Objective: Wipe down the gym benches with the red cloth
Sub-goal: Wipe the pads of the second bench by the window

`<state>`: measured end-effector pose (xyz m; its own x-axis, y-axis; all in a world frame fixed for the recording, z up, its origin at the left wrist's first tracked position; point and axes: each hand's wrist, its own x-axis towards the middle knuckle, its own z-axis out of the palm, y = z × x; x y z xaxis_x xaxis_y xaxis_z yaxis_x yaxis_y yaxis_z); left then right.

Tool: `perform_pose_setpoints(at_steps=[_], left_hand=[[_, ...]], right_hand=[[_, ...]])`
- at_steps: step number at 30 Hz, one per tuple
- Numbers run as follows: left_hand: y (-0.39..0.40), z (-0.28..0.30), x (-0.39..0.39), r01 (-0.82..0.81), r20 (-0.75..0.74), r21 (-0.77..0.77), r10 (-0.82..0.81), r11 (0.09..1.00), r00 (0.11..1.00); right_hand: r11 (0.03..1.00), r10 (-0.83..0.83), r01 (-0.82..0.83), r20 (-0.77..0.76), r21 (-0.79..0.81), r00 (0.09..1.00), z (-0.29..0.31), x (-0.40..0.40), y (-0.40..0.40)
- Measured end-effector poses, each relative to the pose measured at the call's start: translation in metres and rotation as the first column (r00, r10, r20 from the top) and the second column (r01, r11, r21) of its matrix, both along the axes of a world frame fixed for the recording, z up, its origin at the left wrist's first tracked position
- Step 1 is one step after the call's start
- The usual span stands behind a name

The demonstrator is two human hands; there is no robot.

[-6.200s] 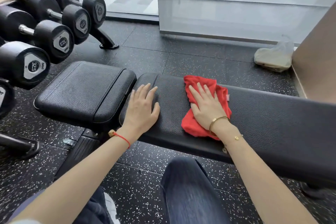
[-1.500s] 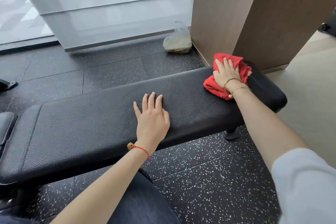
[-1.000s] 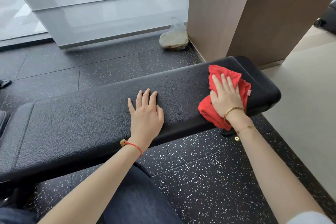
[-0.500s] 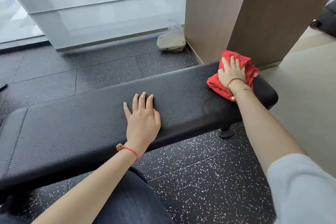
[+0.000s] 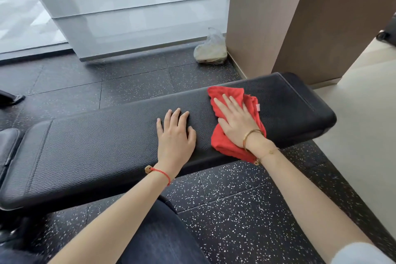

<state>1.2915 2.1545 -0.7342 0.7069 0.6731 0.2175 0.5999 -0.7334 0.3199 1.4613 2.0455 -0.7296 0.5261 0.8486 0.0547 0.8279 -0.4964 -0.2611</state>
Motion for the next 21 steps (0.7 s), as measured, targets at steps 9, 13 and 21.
perform_pose_setpoints(at_steps=[9, 13, 21], left_hand=[[0.025, 0.006, -0.037, -0.012, -0.013, 0.061, 0.013, 0.998, 1.0], [0.047, 0.003, -0.069, -0.088, -0.056, 0.076, 0.092, 0.993, 0.994], [0.068, 0.002, -0.105, -0.222, -0.05, 0.037, 0.224, 0.974, 0.973]], right_hand=[[0.945, -0.325, 0.324, -0.025, -0.035, 0.945, 0.005, 0.066, -0.006], [0.942, -0.33, 0.328, -0.027, -0.072, 0.944, 0.012, 0.059, 0.042], [0.985, 0.171, -0.17, 0.025, -0.026, 0.985, 0.005, -0.083, 0.108]])
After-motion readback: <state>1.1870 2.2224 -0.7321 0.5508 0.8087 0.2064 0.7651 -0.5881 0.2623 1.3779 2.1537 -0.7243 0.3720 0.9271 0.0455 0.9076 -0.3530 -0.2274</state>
